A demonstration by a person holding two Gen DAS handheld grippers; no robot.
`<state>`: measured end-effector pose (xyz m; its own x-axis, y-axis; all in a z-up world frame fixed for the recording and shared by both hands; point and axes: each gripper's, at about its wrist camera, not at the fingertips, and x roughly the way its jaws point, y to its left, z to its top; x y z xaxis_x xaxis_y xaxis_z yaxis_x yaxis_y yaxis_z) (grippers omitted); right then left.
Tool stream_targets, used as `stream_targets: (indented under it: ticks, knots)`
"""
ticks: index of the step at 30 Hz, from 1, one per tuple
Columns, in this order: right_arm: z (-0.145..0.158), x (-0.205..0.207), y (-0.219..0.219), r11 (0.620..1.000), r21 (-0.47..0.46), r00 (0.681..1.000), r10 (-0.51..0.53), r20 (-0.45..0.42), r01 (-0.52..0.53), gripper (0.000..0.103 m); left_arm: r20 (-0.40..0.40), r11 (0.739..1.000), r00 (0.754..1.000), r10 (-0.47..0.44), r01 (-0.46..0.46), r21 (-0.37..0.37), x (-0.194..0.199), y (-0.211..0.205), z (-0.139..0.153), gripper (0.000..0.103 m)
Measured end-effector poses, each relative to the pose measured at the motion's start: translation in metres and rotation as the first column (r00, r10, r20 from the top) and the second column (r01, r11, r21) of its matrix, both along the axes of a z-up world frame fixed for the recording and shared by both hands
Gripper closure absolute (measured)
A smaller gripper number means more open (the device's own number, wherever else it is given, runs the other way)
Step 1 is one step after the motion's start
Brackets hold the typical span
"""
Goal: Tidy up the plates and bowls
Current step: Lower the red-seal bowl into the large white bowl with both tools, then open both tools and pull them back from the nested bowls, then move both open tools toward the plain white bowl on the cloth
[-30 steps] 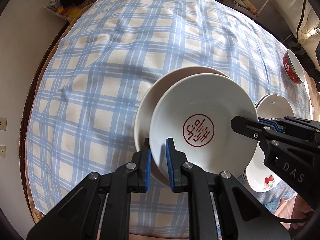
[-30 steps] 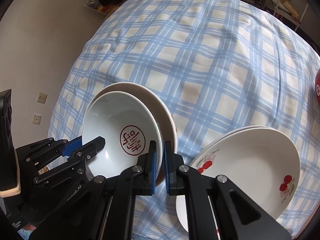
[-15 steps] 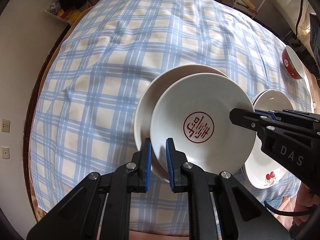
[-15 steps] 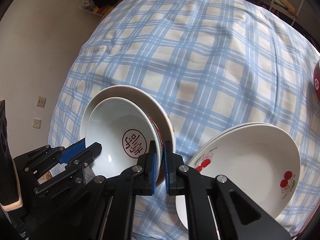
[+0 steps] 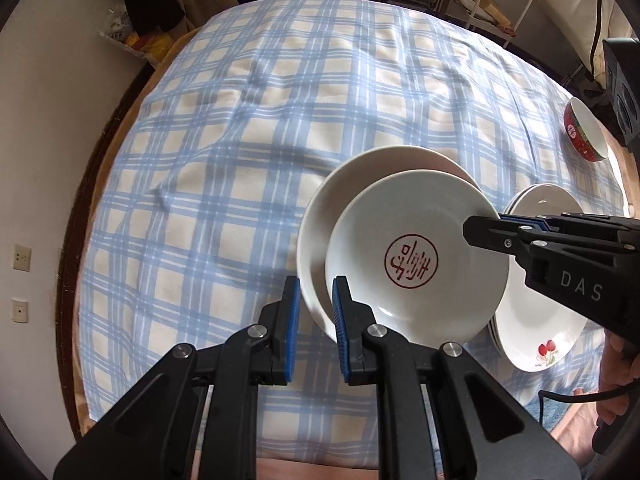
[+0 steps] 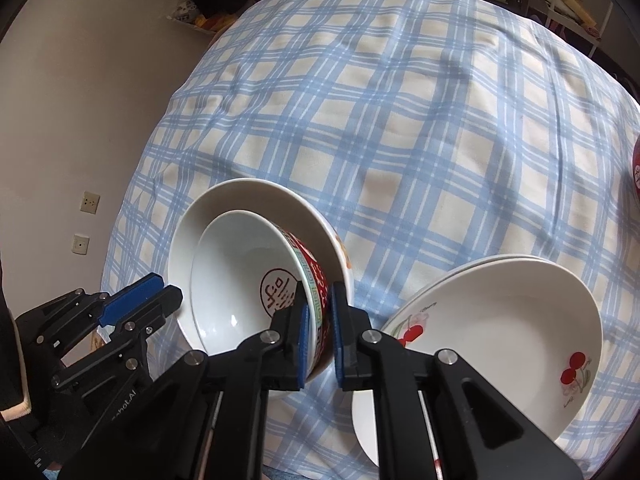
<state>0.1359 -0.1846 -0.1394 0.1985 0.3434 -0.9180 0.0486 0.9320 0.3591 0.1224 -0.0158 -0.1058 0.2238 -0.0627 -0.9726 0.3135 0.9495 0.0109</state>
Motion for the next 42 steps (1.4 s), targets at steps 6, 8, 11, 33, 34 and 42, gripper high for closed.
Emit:
stream_targets:
  ticks: [6,8,11,33,34,42]
  knots:
    - [0.009,-0.001,0.002,1.000,-0.012,0.999,0.028,0.019,-0.027,0.092,-0.002,0.999,1.000,0.015,-0.015,-0.033,-0.001,0.002,0.003,0.085]
    - [0.016,-0.002,-0.002,1.000,-0.012,1.000,0.010,0.027,-0.010,0.092,-0.002,0.998,0.999,0.032,-0.032,-0.050,0.000,0.002,0.007,0.084]
    - [0.028,-0.001,-0.010,1.000,0.000,0.999,-0.007,0.044,0.007,0.092,0.029,0.998,0.998,0.049,-0.047,-0.048,0.002,-0.001,0.016,0.077]
    - [0.069,-0.010,-0.143,0.979,-0.119,0.973,-0.145,0.179,0.168,0.009,0.186,0.995,0.980,-0.071,0.083,-0.055,0.035,-0.120,0.066,0.013]
    - [0.070,-0.010,-0.153,0.976,-0.119,0.970,-0.159,0.182,0.182,0.009,0.195,0.994,0.977,-0.087,0.099,-0.053,0.035,-0.129,0.065,0.013]
    - [0.068,-0.013,-0.225,0.951,-0.137,0.945,-0.245,0.216,0.278,0.008,0.191,0.990,0.977,-0.099,0.116,-0.080,0.053,-0.191,0.049,0.013]
